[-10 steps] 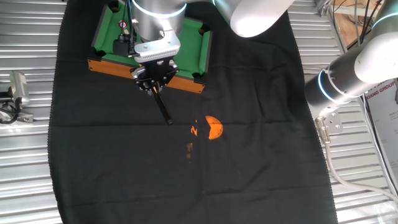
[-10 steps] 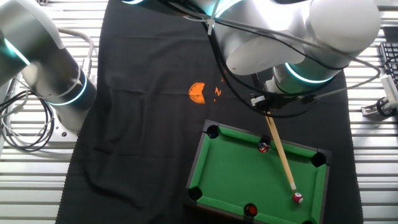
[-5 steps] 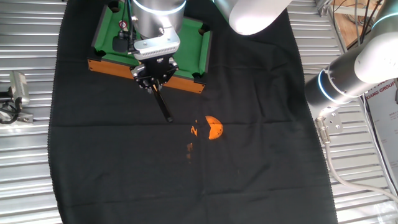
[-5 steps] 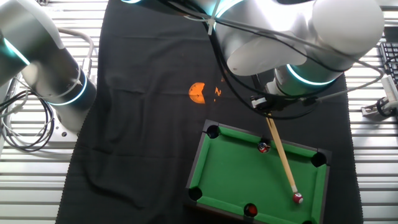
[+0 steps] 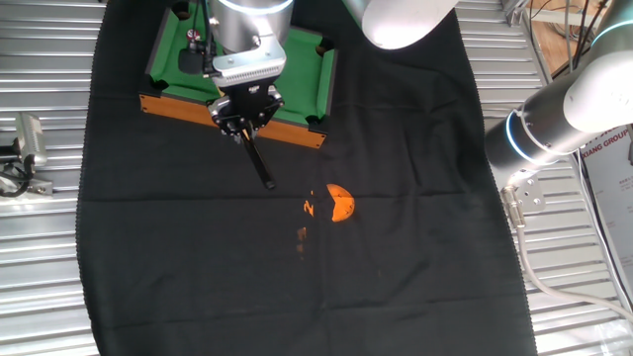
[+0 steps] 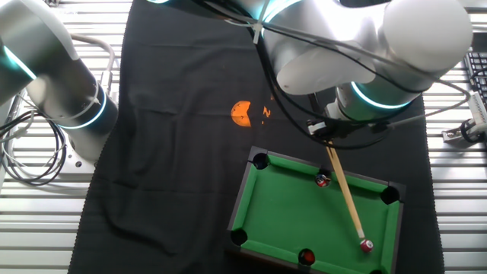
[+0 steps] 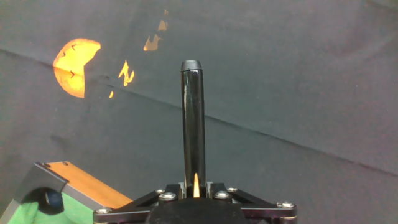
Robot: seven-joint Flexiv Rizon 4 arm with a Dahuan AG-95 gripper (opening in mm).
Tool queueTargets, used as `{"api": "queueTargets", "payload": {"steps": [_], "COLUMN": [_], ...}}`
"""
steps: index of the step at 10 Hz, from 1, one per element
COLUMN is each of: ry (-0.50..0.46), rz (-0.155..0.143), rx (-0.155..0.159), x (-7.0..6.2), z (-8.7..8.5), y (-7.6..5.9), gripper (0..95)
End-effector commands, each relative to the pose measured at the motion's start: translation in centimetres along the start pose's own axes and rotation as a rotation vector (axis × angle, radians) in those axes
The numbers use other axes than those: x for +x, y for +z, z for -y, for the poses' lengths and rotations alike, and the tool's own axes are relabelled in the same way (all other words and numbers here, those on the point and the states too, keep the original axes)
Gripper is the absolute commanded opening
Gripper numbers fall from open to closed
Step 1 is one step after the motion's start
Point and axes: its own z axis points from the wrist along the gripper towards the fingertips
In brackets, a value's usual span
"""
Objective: Hit the pool ball
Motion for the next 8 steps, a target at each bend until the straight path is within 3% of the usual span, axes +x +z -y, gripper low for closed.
{"api": "queueTargets", "payload": {"steps": [1, 8], "ry": [-0.003, -0.022], "rz": [0.002, 0.005], "rx": [0.0, -0.006], "x": [0.0, 2.1], "z": [0.0, -0.5], "y": [0.0, -0.6], "gripper": [0.0, 0.0]}}
